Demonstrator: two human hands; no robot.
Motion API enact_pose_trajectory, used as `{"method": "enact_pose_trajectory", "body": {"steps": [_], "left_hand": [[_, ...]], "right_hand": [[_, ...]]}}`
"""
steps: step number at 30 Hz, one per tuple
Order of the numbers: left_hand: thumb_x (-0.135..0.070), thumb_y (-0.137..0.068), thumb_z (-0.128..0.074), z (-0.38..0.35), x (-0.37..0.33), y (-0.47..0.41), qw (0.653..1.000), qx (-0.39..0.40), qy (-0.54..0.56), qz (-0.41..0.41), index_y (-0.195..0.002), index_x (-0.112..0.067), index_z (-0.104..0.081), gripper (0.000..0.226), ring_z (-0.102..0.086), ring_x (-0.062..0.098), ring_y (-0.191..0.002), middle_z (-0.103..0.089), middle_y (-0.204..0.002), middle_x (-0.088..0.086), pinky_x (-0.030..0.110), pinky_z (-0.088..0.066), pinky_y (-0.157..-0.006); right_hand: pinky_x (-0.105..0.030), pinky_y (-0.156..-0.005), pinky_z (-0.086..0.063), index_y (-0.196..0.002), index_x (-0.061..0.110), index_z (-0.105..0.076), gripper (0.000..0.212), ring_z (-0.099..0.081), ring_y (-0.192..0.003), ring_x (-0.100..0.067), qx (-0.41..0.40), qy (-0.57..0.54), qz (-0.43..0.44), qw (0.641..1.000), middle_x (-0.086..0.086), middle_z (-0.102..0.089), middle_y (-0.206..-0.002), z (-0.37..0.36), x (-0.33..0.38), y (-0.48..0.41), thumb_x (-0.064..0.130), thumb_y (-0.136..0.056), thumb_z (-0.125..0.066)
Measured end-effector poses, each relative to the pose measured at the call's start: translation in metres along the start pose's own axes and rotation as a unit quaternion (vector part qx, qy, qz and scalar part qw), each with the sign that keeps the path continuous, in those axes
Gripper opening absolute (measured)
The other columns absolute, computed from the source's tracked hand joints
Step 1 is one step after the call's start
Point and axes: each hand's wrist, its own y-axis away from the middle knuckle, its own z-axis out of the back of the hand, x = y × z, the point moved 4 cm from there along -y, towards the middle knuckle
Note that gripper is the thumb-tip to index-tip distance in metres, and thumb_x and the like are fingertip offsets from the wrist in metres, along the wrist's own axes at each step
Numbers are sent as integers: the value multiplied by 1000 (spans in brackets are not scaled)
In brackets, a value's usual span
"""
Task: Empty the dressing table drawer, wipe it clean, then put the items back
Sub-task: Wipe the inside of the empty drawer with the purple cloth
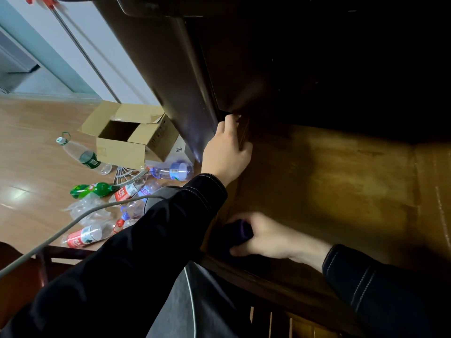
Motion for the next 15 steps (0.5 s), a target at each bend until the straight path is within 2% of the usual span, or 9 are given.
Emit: {"method": "enact_pose_trajectory", "body": {"steps": [2,4,9,13,15], "left_hand": [[-25,-86,-56,0,0,0,1000,1,4,0,-136,-19,-36,54,-59,30,-88,-54,-116,1,31,-38,-71],[-24,-86,-56,0,0,1,1000,2,-2,-2,-136,-18,-36,54,-58,29,-88,-54,-117,1,31,-38,-70],[-24,-85,-57,1,0,-1,1000,-3,3,2,-132,-19,-38,50,-59,32,-89,-54,-115,0,31,-37,-71],[-24,-86,-57,0,-1,1,1000,3,-15,-6,-136,-17,-36,55,-60,34,-89,-54,-118,3,32,-38,-70],[-25,-86,-58,-1,-2,1,1000,2,-25,-6,-136,-16,-36,55,-60,35,-88,-53,-117,4,33,-37,-69]], "right_hand": [[-17,-85,-48,-122,9,-65,44,-62,-101,-11,0,62,0,998,-3,-68,-111,-7,1,-3,2,-81,-80],[-19,-88,-47,-127,7,-63,50,-61,-105,-13,1,78,-1,997,-7,-67,-119,-8,3,-3,3,-81,-81],[-12,-78,-50,-111,22,-68,39,-67,-93,-2,18,-12,18,1000,7,-71,-102,3,7,5,7,-79,-84],[-14,-82,-47,-123,8,-64,45,-61,-100,-10,11,53,-9,998,0,-65,-108,-6,8,3,3,-82,-80],[-12,-79,-48,-117,9,-67,41,-62,-93,-7,2,24,12,1000,1,-67,-101,-5,14,6,2,-79,-82]]}}
